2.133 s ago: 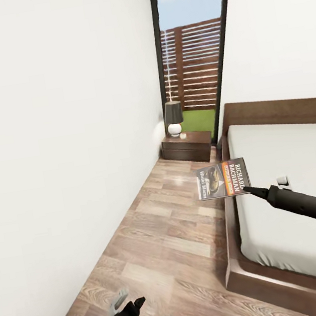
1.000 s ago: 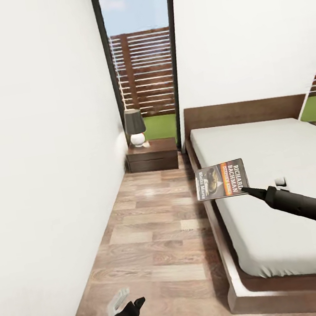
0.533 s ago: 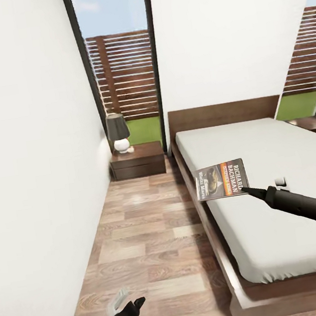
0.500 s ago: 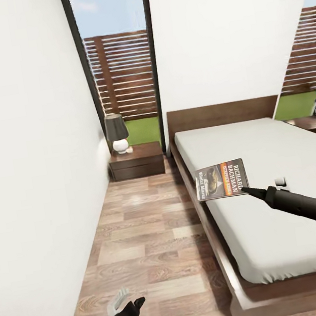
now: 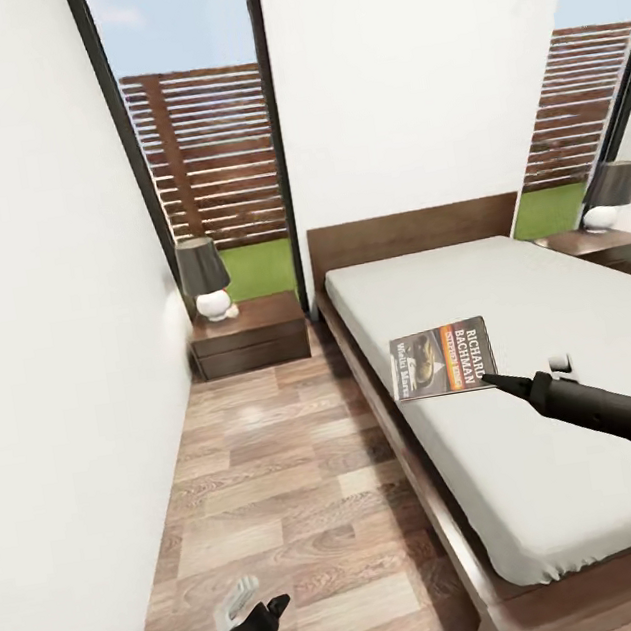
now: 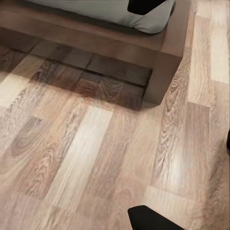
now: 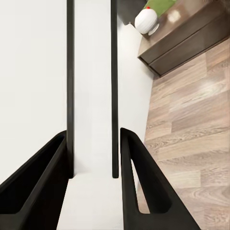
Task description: In the bedroom, move the book from the bed onto either nightstand, and place the two sandals side by side next to the bed.
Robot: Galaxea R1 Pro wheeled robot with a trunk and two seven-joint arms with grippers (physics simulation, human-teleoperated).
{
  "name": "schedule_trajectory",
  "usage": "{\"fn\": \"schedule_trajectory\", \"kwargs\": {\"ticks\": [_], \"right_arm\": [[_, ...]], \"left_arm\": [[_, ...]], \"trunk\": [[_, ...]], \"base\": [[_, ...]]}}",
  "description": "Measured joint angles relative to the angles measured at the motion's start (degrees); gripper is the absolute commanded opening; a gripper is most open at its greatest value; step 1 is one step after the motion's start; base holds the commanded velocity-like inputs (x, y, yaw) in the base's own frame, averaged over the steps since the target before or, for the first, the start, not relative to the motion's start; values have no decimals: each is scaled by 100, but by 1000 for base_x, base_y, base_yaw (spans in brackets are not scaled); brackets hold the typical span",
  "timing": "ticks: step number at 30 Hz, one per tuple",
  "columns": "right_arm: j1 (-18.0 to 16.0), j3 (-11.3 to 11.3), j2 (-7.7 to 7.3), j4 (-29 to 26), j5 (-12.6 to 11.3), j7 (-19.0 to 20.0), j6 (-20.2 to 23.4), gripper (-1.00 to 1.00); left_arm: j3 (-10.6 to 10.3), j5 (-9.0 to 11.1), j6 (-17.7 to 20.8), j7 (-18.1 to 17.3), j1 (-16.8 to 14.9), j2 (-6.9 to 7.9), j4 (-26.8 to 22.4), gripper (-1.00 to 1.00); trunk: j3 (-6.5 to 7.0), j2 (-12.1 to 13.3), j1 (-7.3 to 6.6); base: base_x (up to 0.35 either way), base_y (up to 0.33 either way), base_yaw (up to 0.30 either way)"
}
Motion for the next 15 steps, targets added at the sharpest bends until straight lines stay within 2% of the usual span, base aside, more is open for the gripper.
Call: {"fn": "schedule_trajectory", "kwargs": {"ticks": [6, 15], "right_arm": [[1, 1, 1, 1, 2, 0, 0, -100], [-1, 2, 1, 1, 1, 6, 1, -100]], "left_arm": [[1, -4, -1, 2, 1, 0, -1, 100], [1, -6, -2, 3, 2, 1, -1, 100]], "trunk": [[0, 0, 0], [0, 0, 0]], "base": [[280, 158, 55], [302, 120, 231]]}}
